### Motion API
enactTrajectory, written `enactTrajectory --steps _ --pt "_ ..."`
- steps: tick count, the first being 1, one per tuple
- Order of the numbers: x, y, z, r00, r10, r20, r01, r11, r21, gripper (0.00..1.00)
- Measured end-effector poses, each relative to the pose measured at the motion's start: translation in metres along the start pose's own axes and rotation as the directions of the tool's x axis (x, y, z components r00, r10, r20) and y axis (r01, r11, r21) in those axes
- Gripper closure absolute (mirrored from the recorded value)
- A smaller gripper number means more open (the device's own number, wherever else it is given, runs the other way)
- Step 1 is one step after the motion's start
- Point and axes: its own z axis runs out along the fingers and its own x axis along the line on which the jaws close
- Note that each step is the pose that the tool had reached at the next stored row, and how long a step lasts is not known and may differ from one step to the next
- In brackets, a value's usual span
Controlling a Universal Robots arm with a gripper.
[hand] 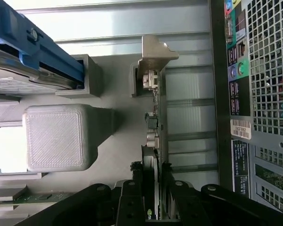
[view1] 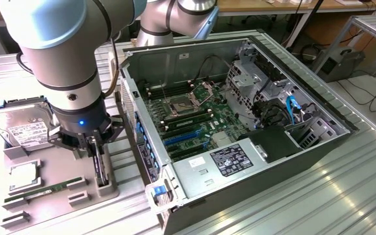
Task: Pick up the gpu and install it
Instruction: 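Pick up the gpu and move the gpu toward the slot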
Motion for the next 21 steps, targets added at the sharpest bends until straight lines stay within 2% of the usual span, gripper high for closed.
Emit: enactTrajectory --steps 4,10,15,18,21 --pt "0.000 0.0001 -0.0007 1.0000 -0.006 -0.0001 0.006 1.0000 -0.0003 0.74" --pt "0.000 0.0006 -0.0136 0.9998 -0.018 -0.0006 0.018 0.9998 -0.0004 0.74" --pt "0.000 0.0013 -0.0334 0.9995 -0.031 -0.0012 0.031 0.9995 -0.0004 0.74" --pt "-0.001 0.0021 -0.0537 0.9993 -0.038 -0.0015 0.038 0.9993 -0.0005 0.74" --pt "-0.001 0.0028 -0.0688 0.9991 -0.042 -0.0017 0.042 0.9991 -0.0005 0.74"
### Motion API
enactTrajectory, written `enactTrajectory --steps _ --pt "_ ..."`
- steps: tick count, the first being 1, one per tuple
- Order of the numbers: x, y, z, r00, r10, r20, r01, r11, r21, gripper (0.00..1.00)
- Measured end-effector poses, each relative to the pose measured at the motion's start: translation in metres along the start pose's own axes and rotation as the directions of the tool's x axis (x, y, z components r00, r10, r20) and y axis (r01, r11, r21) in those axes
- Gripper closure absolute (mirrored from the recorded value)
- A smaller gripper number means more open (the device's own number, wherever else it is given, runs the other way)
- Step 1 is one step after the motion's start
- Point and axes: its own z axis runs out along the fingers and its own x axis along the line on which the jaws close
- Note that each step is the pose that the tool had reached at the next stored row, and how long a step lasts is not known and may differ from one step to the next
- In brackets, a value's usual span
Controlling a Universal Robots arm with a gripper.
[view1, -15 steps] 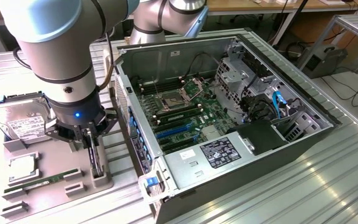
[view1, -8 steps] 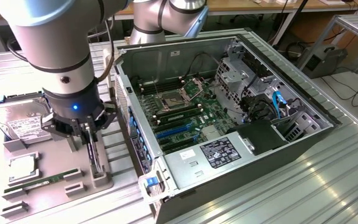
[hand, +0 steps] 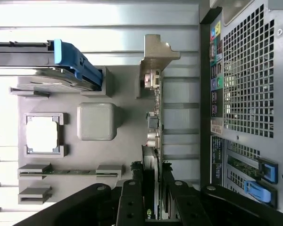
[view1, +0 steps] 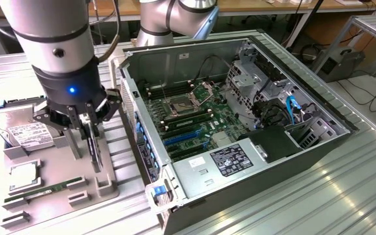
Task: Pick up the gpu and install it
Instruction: 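Pick up the gpu and move the gpu toward the slot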
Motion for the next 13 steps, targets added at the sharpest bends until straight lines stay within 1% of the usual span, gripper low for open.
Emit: enactTrajectory --steps 3,7,9,10,12,13 --pt "0.000 0.0006 -0.0137 1.0000 -0.002 0.0000 0.002 1.0000 -0.0001 0.74" --pt "-0.002 0.0015 -0.0448 1.0000 -0.007 -0.0002 0.007 1.0000 -0.0001 0.74" --pt "-0.004 -0.0009 -0.0604 0.9999 -0.011 -0.0004 0.011 0.9999 -0.0007 0.74" --pt "-0.005 -0.0017 -0.0650 0.9999 -0.012 -0.0004 0.012 0.9999 -0.0011 0.74" --pt "-0.008 -0.0029 -0.0785 0.9999 -0.014 -0.0005 0.014 0.9999 -0.0021 0.74" --pt "-0.009 -0.0034 -0.0827 0.9999 -0.015 -0.0006 0.015 0.9999 -0.0023 0.74"
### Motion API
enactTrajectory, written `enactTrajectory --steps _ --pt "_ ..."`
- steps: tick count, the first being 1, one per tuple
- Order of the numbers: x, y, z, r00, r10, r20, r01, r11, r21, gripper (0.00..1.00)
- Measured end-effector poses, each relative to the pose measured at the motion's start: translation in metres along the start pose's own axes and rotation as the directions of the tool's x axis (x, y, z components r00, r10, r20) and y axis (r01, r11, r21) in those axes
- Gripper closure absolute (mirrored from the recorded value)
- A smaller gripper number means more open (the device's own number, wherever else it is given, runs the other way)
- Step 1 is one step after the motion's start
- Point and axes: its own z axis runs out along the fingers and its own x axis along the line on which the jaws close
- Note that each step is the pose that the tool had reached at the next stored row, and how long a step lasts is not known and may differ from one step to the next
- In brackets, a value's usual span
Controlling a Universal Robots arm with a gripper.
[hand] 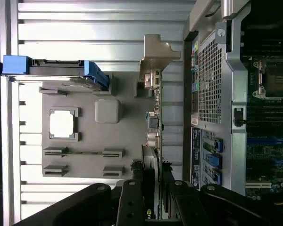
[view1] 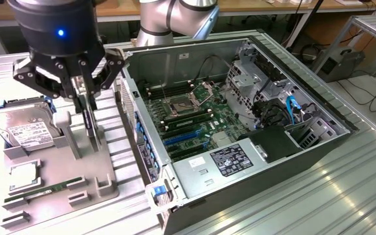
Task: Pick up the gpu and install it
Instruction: 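Pick up the gpu and move the gpu toward the slot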
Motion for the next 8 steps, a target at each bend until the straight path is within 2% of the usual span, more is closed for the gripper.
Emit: enactTrajectory --steps 2,5,7,8 --pt "-0.006 -0.0019 -0.0102 1.0000 0.000 -0.0001 0.000 1.0000 -0.0024 0.74" --pt "-0.021 -0.0065 -0.0306 1.0000 -0.001 -0.0004 0.001 1.0000 -0.0097 0.74" --pt "-0.029 -0.0089 -0.0408 1.0000 -0.002 -0.0008 0.001 0.9999 -0.0131 0.74" --pt "-0.037 -0.0105 -0.0488 1.0000 -0.002 -0.0011 0.002 0.9999 -0.0162 0.74"
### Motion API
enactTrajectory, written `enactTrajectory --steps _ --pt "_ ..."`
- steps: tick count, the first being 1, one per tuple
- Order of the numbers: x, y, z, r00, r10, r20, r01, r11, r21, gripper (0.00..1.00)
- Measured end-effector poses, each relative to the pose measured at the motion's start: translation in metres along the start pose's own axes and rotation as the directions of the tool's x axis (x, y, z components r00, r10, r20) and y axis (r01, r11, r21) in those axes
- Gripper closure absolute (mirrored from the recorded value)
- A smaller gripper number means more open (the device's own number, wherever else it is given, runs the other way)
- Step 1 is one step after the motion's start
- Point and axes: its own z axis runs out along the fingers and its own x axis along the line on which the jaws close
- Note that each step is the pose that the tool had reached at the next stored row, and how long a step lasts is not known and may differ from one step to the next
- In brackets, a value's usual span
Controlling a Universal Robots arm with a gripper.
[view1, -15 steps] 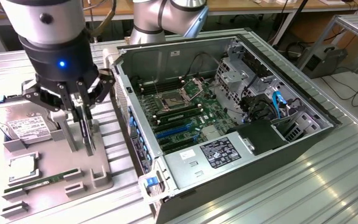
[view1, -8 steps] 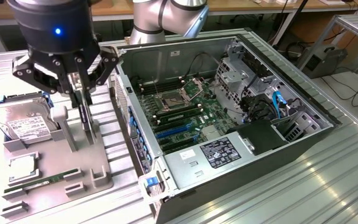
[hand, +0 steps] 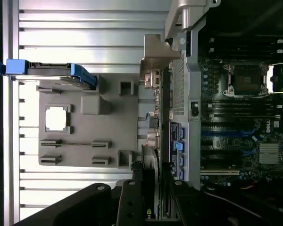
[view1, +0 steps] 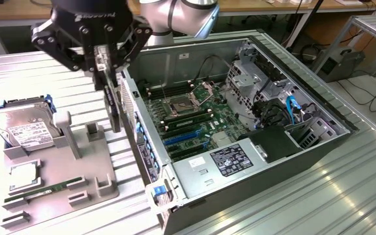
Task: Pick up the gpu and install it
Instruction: 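Pick up the gpu and move the gpu toward the slot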
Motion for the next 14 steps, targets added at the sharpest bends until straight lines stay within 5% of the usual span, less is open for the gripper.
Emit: enactTrajectory --steps 6,14 --pt "-0.040 -0.0012 -0.0054 1.0000 -0.001 -0.0017 0.001 1.0000 -0.0057 0.74" --pt "-0.082 -0.0018 -0.0008 1.0000 -0.004 -0.0045 0.004 1.0000 -0.0046 0.74"
